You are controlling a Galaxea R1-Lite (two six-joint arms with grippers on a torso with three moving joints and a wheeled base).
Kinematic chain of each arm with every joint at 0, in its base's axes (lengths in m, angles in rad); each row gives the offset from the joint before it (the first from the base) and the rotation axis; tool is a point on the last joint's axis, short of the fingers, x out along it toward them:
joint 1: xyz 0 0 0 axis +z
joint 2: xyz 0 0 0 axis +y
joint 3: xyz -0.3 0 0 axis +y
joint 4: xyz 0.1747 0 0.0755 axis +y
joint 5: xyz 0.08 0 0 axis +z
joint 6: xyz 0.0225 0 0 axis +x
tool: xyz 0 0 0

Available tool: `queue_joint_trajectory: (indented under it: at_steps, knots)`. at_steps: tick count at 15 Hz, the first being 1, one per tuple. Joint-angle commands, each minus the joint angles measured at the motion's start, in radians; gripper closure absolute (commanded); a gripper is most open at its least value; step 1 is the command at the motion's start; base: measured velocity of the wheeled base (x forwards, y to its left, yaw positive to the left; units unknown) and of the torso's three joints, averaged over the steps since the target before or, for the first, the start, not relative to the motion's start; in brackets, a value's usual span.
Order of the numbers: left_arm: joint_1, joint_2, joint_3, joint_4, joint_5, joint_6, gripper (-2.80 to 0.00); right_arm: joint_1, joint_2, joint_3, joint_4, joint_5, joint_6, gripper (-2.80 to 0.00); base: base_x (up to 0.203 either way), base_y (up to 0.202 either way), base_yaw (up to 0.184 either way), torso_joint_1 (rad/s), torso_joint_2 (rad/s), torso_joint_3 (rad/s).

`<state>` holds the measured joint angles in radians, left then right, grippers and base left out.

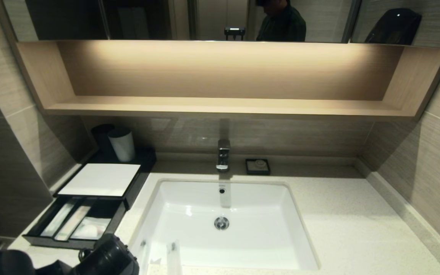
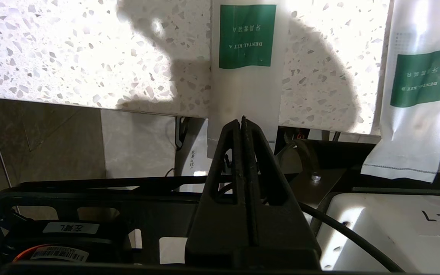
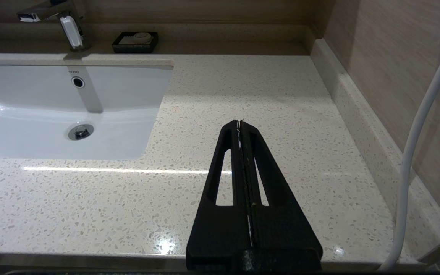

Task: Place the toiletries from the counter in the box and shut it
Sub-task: Pick up the bathroom toiletry

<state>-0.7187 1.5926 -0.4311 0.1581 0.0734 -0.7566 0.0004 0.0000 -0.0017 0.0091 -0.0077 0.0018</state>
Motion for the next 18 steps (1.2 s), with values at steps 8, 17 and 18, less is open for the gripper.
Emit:
queue_joint_trajectory:
  at_steps: [8, 17, 18]
  knots:
    - [0.001, -0.028, 0.002, 0.003, 0.002, -0.007, 0.0, 0.001, 0.0, 0.0, 0.0, 0.0, 0.0, 0.0, 0.0, 0.0, 0.0, 0.0, 0.0, 0.0]
    - [-0.02, -0.039, 0.004, 0.0, 0.006, -0.071, 0.0, 0.001, 0.0, 0.0, 0.0, 0.0, 0.0, 0.0, 0.0, 0.0, 0.0, 0.0, 0.0, 0.0]
    - [-0.028, -0.04, -0.001, 0.0, 0.006, -0.088, 0.0, 0.001, 0.0, 0.0, 0.0, 0.0, 0.0, 0.0, 0.0, 0.0, 0.0, 0.0, 0.0, 0.0]
